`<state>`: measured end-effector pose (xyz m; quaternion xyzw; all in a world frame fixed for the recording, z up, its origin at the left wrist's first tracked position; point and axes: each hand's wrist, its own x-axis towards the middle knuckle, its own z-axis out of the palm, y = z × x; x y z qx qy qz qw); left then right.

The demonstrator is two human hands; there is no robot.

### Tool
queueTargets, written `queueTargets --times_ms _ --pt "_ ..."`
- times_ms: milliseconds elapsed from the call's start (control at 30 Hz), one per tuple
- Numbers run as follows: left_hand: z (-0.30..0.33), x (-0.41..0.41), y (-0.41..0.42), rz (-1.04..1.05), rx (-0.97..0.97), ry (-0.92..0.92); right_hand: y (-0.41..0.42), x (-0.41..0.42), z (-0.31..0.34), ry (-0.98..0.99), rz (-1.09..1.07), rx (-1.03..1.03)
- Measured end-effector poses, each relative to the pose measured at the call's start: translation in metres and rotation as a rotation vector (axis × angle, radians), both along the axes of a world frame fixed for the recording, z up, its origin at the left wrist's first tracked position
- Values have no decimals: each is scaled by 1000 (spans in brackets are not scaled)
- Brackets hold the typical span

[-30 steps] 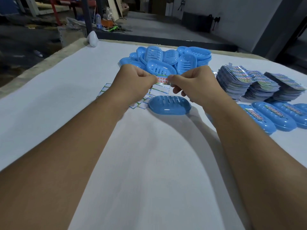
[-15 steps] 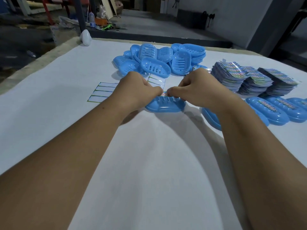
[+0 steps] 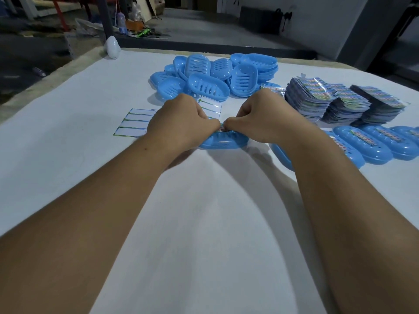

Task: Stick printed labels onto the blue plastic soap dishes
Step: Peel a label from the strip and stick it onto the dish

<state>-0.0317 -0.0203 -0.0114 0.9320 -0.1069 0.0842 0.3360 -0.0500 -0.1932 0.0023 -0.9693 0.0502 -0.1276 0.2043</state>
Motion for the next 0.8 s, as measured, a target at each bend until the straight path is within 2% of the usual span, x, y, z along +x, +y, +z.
queueTargets --times_ms 200,533,800 --pt "3 -2 -1 -7 30 -4 5 -4 2 13 -13 -50" --pt "4 -4 -2 3 129 -128 8 -7 6 63 -118 -113" --pt "1 2 -2 -23 23 -26 -7 -5 4 120 -91 80"
